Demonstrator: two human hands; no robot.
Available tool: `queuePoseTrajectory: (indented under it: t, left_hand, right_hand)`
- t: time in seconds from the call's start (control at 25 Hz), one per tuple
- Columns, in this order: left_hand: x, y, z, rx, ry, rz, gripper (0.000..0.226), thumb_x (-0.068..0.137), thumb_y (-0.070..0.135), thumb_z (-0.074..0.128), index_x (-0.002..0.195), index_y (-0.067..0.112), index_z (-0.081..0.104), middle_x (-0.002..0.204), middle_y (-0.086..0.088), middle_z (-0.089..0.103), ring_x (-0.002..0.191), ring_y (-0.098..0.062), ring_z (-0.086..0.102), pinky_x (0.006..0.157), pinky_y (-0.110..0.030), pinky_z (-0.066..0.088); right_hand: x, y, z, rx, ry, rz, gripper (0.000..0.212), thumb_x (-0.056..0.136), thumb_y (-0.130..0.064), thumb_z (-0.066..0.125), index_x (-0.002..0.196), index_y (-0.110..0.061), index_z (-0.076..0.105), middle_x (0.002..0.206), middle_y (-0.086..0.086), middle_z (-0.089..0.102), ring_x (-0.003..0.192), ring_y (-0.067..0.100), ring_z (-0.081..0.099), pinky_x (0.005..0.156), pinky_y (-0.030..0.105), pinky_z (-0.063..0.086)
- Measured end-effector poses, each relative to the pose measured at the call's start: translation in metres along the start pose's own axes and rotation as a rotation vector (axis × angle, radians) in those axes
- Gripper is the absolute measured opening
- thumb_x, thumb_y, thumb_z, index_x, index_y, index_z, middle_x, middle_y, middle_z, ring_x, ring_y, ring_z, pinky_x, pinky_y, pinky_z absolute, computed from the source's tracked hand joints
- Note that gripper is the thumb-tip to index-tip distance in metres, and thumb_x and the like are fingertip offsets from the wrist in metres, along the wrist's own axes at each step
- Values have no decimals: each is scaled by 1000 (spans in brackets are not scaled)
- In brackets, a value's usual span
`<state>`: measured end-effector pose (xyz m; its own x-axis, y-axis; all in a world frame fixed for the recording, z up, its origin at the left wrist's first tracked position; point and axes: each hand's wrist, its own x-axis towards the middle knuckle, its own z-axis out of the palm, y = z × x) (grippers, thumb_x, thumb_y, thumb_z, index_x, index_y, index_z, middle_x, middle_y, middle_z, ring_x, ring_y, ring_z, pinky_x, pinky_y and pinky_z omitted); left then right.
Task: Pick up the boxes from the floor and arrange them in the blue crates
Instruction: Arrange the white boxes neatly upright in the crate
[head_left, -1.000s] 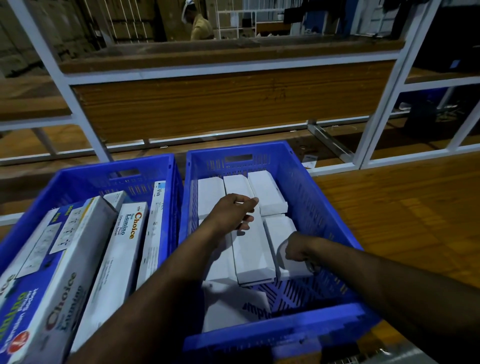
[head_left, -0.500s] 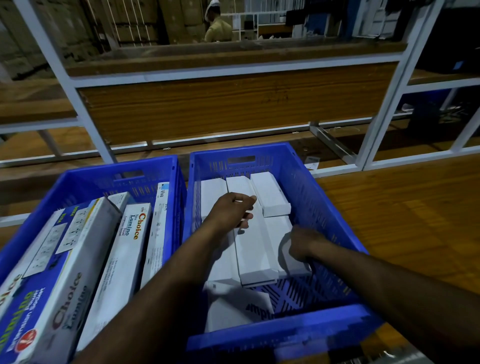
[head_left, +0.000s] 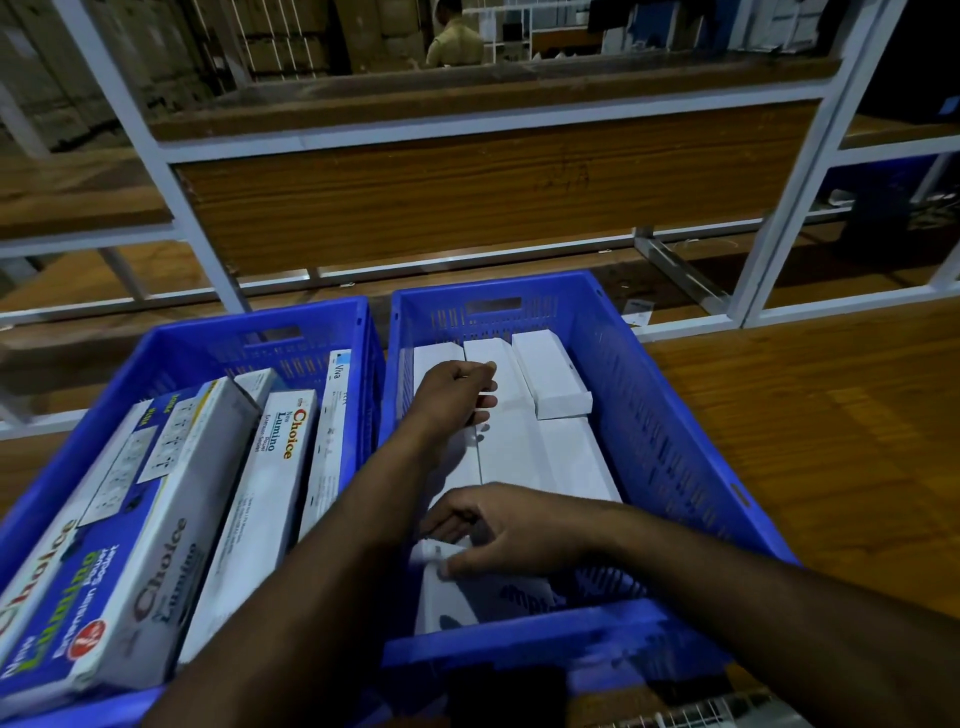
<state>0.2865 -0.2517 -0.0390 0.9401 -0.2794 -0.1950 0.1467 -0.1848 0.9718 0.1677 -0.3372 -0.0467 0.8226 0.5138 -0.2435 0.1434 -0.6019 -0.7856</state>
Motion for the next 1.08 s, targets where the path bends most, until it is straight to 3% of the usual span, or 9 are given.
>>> queuePoseTrajectory:
  t: [0.08,0.2,0.28,0.44,0.6,0.8,0.96,1.08]
  left_hand:
    - [-4,-1,2,23,-32,-7,19,102,29,57,104,11,65,111,-11,70,93,-19,67,76,-29,59]
    - [-5,-4,3,50,-67,-18,23,102,30,58,109,10,65,115,-12,70,103,-24,69,81,-32,59]
    - [-4,-4,3,53,-70,-12,26,101,30,59,112,7,65,116,-14,70,104,-25,69,81,-32,59]
    - [-5,-4,3,70,-66,-25,29,102,31,58,116,7,65,116,-12,70,106,-26,69,83,-32,59]
    - [-7,-4,5,67,-81,-33,27,101,32,59,115,8,65,117,-13,70,105,-24,69,80,-30,59]
    - [-13,-2,8,83,-132,-74,23,100,35,60,102,13,66,117,-18,70,106,-35,70,90,-47,59]
    - [-15,-3,10,112,-192,-95,24,100,36,61,102,13,65,118,-20,70,109,-42,68,89,-51,60]
    - [-15,-3,13,111,-259,-109,35,100,36,61,108,2,66,106,-18,70,93,-37,68,91,-53,58]
  right_hand:
    - [3,-6,7,-96,-45,-33,54,89,-36,70,135,-15,52,132,1,59,117,15,58,103,34,48]
    - [6,-16,10,-131,-110,-67,52,94,-29,66,140,-12,47,140,4,54,121,16,54,100,22,43]
    - [6,-19,10,-160,-87,-52,54,93,-34,66,139,-14,48,140,3,54,121,16,54,103,27,43]
    - [-6,-16,5,-288,-32,59,48,85,-52,69,122,-22,60,124,2,58,111,17,52,93,34,48]
    - [-26,-6,-5,-337,127,260,55,70,-71,69,99,-24,63,103,-4,66,93,17,60,82,39,53]
    - [-59,8,-37,-124,272,484,20,81,-37,70,81,-21,58,81,-4,64,69,13,56,61,28,45]
    - [-88,9,-76,-20,391,553,14,85,-29,68,88,-16,63,96,4,69,81,15,63,69,30,52]
    - [-107,3,-102,85,584,533,13,87,-21,66,95,-12,62,98,6,67,90,22,65,82,41,57]
